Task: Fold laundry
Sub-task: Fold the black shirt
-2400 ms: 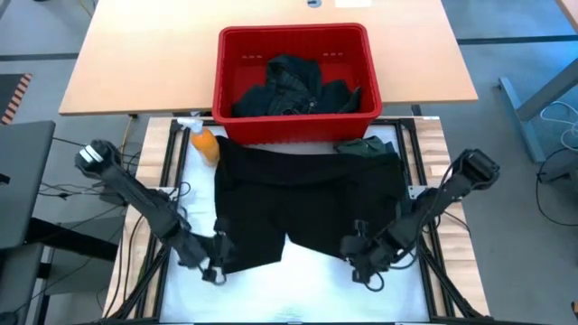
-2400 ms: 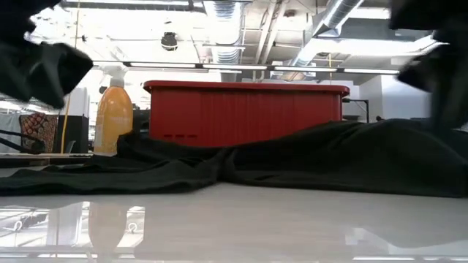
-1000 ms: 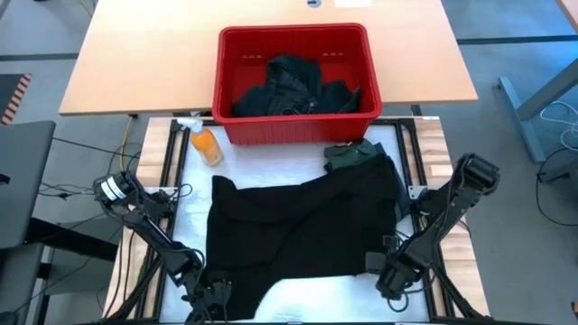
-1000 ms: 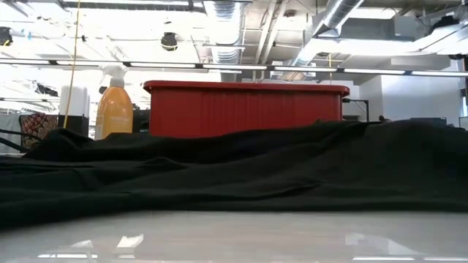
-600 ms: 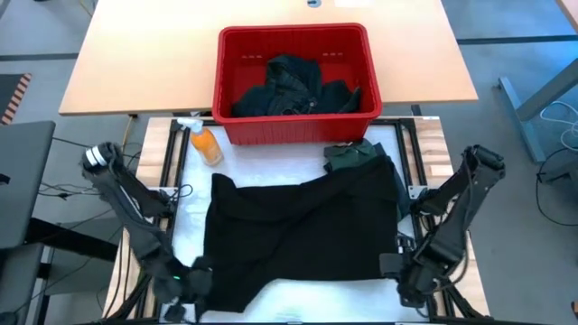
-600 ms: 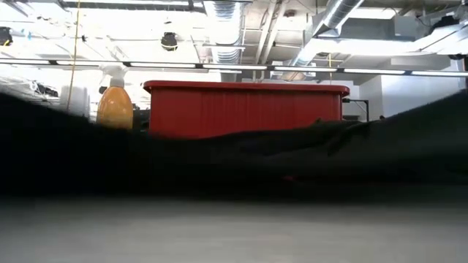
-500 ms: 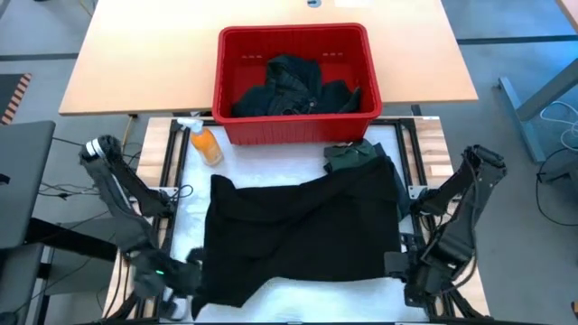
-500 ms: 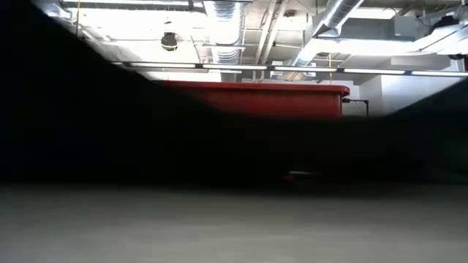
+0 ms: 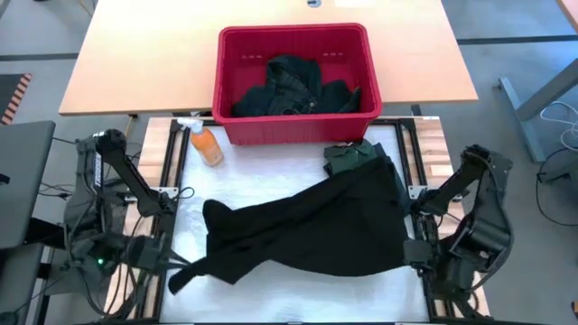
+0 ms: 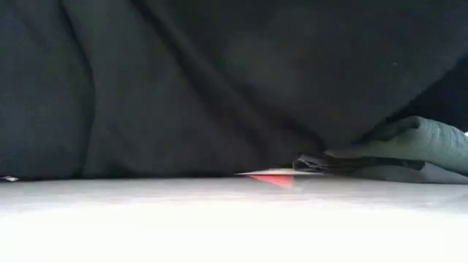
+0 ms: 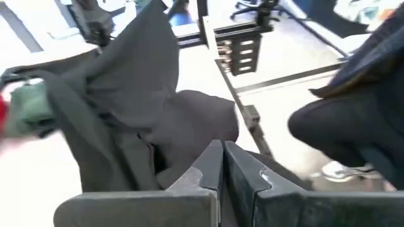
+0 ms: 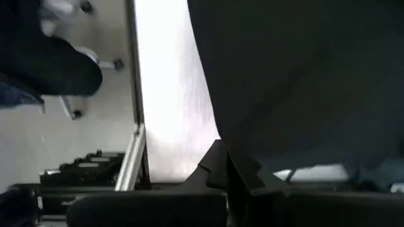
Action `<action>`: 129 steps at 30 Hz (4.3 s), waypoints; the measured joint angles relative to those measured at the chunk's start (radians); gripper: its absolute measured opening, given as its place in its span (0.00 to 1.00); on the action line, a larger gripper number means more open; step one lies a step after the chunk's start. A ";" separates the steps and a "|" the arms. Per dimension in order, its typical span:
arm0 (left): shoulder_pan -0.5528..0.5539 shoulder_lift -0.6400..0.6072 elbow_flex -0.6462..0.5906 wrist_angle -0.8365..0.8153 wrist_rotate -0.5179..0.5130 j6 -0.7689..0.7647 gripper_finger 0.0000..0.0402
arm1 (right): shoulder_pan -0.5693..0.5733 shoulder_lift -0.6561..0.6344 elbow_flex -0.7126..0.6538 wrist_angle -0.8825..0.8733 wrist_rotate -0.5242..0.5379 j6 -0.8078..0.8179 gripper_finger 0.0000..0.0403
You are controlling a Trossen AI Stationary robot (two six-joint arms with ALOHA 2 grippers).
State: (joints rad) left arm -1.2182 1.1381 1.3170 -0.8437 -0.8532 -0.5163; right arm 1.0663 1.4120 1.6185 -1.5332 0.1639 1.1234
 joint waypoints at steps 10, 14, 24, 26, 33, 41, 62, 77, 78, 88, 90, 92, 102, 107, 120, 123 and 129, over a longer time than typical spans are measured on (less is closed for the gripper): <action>0.000 -0.001 0.078 -0.038 -0.110 0.086 0.00 | -0.014 -0.004 0.255 -0.035 0.281 -0.229 0.03; 0.000 0.013 0.033 -0.038 -0.110 -0.020 0.00 | -0.015 0.001 0.253 -0.036 0.222 -0.142 0.03; 0.043 0.178 -0.242 0.049 -0.026 -0.259 0.04 | -0.047 0.047 -0.131 0.047 0.166 0.042 0.25; 0.076 0.220 -0.263 0.060 0.031 -0.287 0.08 | -0.060 0.055 -0.207 0.099 0.111 0.068 0.30; 0.201 0.411 -0.275 0.152 0.270 -0.164 0.29 | -0.055 0.124 -0.341 0.354 0.043 -0.004 0.44; 0.315 0.512 -0.275 0.165 0.269 -0.082 0.51 | -0.045 0.266 -0.343 0.361 0.022 -0.035 0.48; 0.352 0.565 -0.274 0.165 0.499 -0.096 0.05 | 0.003 0.377 -0.442 0.373 -0.092 -0.025 0.48; 0.320 0.553 -0.172 0.088 0.529 -0.147 0.00 | -0.062 0.296 -0.696 0.664 -0.172 -0.108 0.36; 0.316 0.546 -0.151 0.063 0.509 -0.147 0.00 | -0.062 0.296 -0.696 0.666 -0.176 -0.114 0.30; 0.268 0.483 0.085 -0.292 0.366 -0.186 0.00 | -0.061 0.176 -0.634 0.519 -0.192 -0.025 0.04; 0.259 0.468 0.157 -0.406 0.328 -0.207 0.00 | -0.059 0.135 -0.569 0.424 -0.185 -0.010 0.03; 0.251 0.458 0.238 -0.530 0.274 -0.242 0.00 | -0.058 0.102 -0.498 0.302 -0.151 0.001 0.03; 0.304 0.379 0.564 -0.724 0.044 -0.066 0.00 | -0.116 -0.004 -0.144 -0.047 0.199 -0.056 0.03; 0.372 0.314 0.600 -0.729 0.151 -0.051 0.00 | -0.166 0.002 -0.067 -0.038 0.257 -0.149 0.03; 0.373 0.161 0.599 -0.655 0.376 -0.039 0.00 | -0.204 -0.058 0.192 -0.038 0.275 -0.387 0.03; 0.311 0.157 0.600 -0.634 0.421 -0.103 0.00 | -0.145 -0.056 0.221 -0.029 0.251 -0.323 0.03; 0.211 0.192 0.591 -0.720 0.463 -0.335 0.00 | 0.021 -0.019 0.186 -0.039 0.223 -0.046 0.03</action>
State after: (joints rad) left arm -1.0074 1.3300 1.9078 -1.5636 -0.3902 -0.8509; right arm 1.0872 1.3934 1.8050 -1.5726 0.3867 1.0778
